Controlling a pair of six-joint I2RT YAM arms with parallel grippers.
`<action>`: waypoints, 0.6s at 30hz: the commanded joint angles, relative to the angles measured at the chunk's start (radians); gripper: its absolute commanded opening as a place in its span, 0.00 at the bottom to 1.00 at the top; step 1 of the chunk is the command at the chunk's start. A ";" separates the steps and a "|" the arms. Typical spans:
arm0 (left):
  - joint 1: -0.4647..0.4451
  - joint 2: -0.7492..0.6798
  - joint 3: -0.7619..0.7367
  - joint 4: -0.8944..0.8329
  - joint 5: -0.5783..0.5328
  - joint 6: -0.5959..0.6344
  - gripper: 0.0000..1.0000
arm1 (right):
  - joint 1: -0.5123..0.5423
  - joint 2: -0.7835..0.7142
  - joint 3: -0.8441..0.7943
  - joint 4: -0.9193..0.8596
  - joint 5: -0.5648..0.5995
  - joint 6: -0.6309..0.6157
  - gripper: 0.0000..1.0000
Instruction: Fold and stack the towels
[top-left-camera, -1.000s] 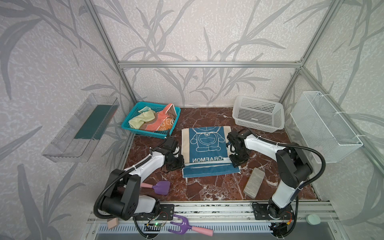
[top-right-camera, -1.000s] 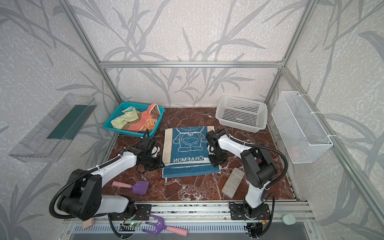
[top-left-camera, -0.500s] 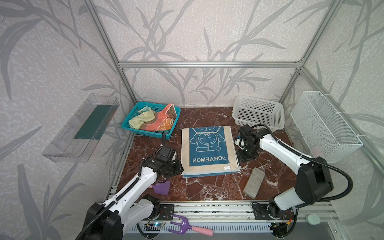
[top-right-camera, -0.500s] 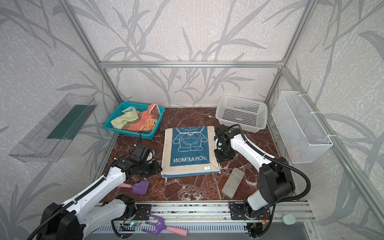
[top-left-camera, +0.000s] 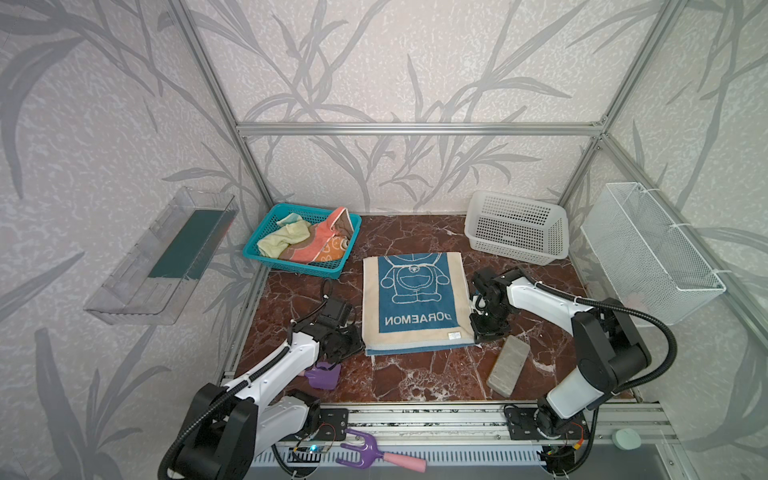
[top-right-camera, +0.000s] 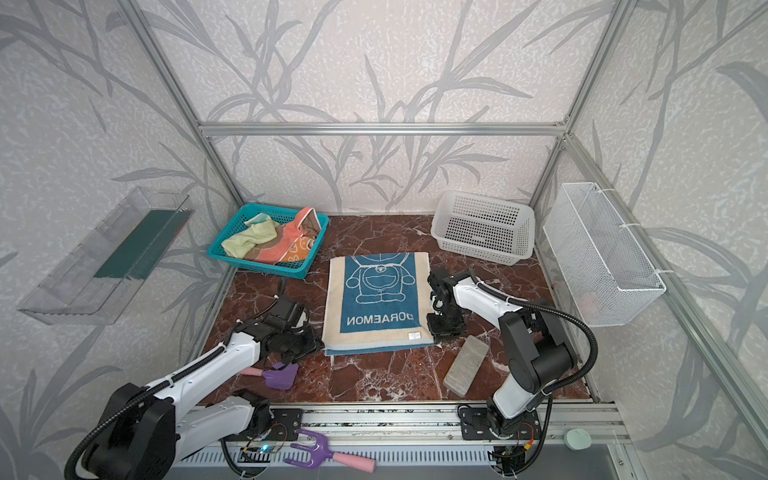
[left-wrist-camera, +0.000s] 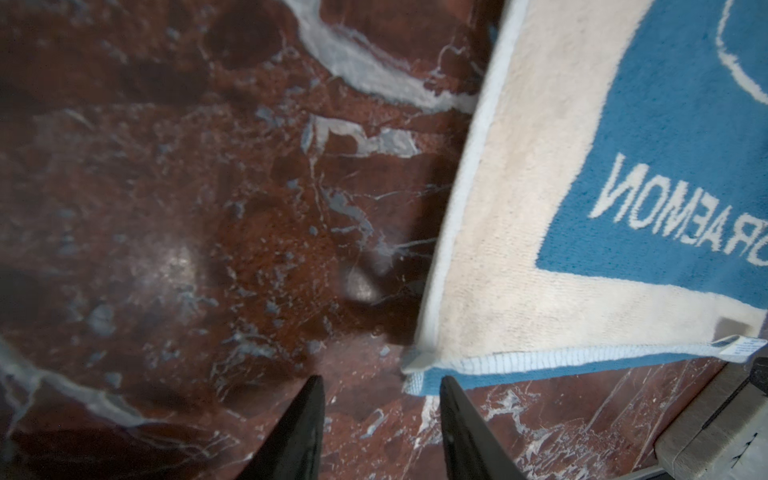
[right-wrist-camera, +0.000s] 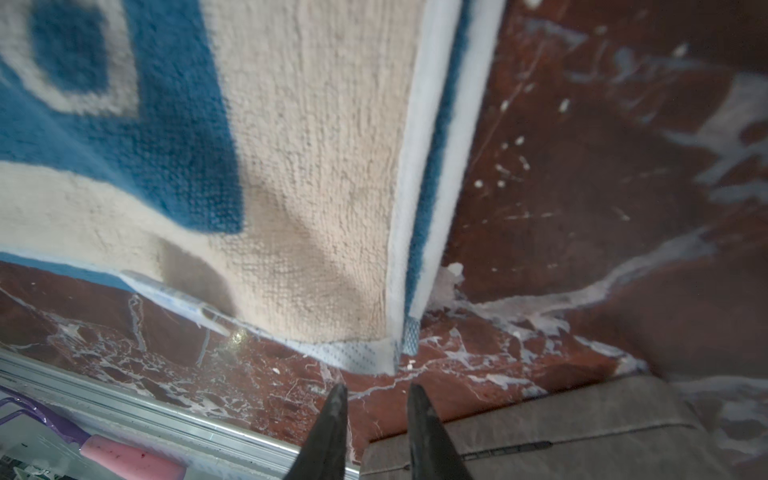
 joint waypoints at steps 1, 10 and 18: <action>0.021 0.001 -0.020 0.051 -0.001 -0.016 0.46 | 0.001 0.014 -0.007 0.038 -0.010 0.037 0.27; 0.044 0.044 -0.056 0.187 0.090 -0.021 0.44 | 0.001 0.043 -0.015 0.061 0.005 0.047 0.28; 0.047 0.140 -0.039 0.218 0.198 0.016 0.36 | 0.003 0.052 -0.026 0.075 -0.005 0.053 0.27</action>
